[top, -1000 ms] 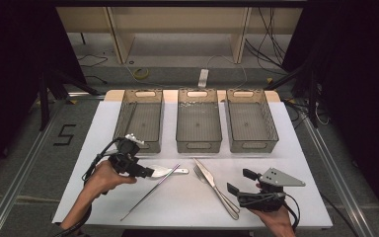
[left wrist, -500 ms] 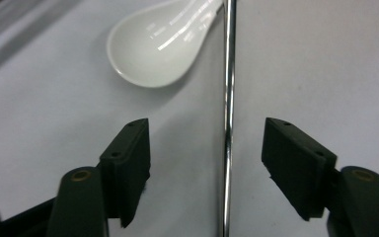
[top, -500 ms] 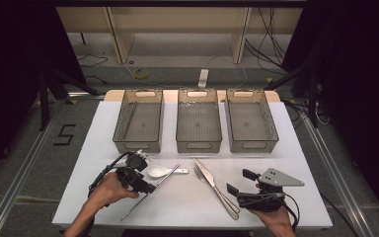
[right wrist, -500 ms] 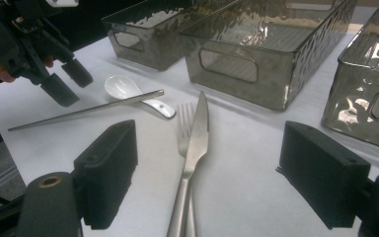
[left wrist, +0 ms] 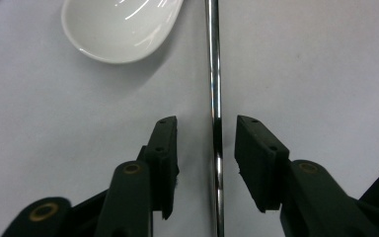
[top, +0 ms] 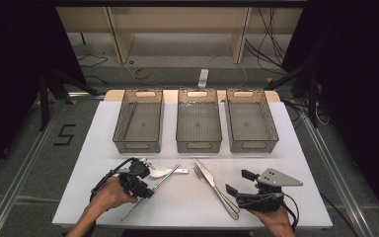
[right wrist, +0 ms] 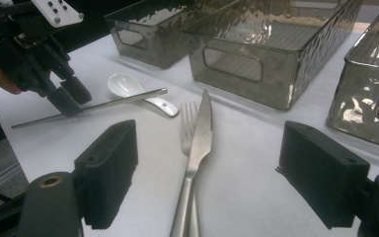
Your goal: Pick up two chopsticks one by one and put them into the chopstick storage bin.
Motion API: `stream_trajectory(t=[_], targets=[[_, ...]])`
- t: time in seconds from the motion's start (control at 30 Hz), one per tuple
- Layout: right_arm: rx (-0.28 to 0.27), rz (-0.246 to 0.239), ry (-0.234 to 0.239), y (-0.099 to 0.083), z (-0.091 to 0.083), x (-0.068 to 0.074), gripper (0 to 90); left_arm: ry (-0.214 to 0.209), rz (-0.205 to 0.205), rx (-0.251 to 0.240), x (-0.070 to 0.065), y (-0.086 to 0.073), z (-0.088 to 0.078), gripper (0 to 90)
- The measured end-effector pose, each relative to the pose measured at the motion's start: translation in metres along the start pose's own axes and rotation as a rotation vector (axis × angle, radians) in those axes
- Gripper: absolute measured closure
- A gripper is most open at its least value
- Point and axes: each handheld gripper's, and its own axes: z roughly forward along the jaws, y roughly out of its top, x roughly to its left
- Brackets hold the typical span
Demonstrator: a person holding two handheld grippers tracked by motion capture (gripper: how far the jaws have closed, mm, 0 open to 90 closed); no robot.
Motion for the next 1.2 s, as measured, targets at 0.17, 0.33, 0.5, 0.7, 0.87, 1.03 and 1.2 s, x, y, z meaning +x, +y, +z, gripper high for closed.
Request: stream_trajectory(t=[0.17, 0.33, 0.5, 0.7, 0.87, 1.03, 1.2], targets=[[0.001, -0.003, 0.000, 0.000, 0.000, 0.001, 23.6, 0.002, 0.021, 0.013, -0.003, -0.001, 0.002, 66.1], [0.002, -0.005, 0.003, 0.000, 0.000, 0.001, 23.7, 0.005, 0.040, 0.032, -0.005, -0.001, 0.005, 71.3], [0.002, -0.004, 0.004, 0.000, 0.001, 0.000, 23.7, 0.035, 0.053, 0.036, -0.006, 0.000, 0.006, 78.2], [0.005, -0.003, 0.004, 0.000, 0.001, 0.001, 23.7, 0.043, 0.052, 0.034, -0.006, -0.001, 0.006, 84.1], [0.004, -0.004, 0.004, 0.000, 0.001, 0.000, 23.8, 0.044, 0.058, 0.028, -0.006, 0.000, 0.005, 85.1], [0.003, -0.003, 0.005, 0.000, 0.001, 0.000, 23.7, 0.048, 0.056, -0.011, -0.005, 0.000, -0.003, 85.3], [0.002, -0.003, 0.007, 0.000, 0.001, 0.000, 23.7, 0.040, 0.056, -0.033, -0.004, -0.001, -0.008, 85.3]])
